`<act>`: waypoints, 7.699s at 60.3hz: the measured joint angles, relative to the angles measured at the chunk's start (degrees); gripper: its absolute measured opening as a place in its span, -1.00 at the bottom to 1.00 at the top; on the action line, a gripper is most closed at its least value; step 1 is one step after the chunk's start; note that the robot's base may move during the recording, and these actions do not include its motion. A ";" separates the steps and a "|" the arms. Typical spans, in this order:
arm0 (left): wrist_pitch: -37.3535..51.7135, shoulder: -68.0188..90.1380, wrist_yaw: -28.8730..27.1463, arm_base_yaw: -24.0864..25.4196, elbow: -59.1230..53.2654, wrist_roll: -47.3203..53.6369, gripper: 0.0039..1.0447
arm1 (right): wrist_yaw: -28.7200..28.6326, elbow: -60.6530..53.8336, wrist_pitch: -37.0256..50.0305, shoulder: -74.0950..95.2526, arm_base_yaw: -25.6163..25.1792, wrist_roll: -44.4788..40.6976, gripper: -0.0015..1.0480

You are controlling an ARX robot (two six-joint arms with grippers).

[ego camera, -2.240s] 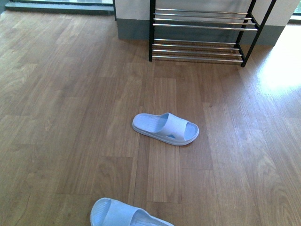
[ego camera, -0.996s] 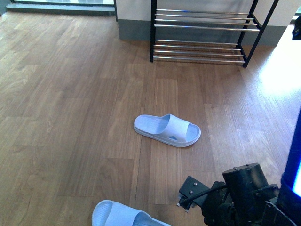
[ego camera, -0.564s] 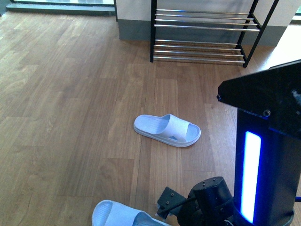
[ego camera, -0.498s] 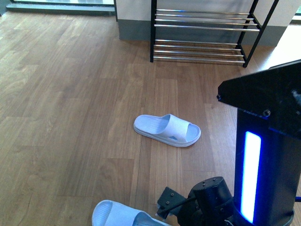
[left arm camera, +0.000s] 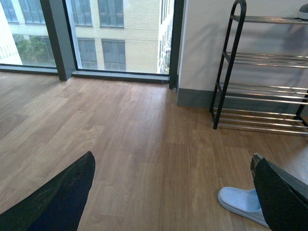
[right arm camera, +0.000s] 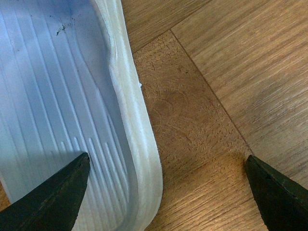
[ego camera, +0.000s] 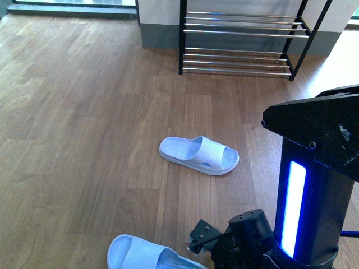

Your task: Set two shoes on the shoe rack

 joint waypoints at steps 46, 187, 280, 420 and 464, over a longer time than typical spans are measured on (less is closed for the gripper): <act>-0.02 0.00 0.00 0.00 0.00 0.00 0.83 | 2.25 -5.73 7.13 -6.08 2.84 -0.04 0.82; -0.02 0.00 0.00 0.00 0.00 0.00 0.83 | 2.38 10.56 7.54 0.11 0.31 33.40 -0.97; -0.02 0.00 -0.07 0.00 0.00 0.00 0.83 | 10.12 -54.42 -22.86 -115.19 -31.54 32.20 -0.97; 5.86 145.26 4.04 -21.66 71.19 57.66 0.83 | 10.21 -54.45 -22.86 -115.21 -31.63 32.22 -0.97; 2.78 166.79 8.83 -24.35 91.71 52.87 0.83 | 10.21 -54.45 -22.86 -115.21 -31.63 32.20 -0.97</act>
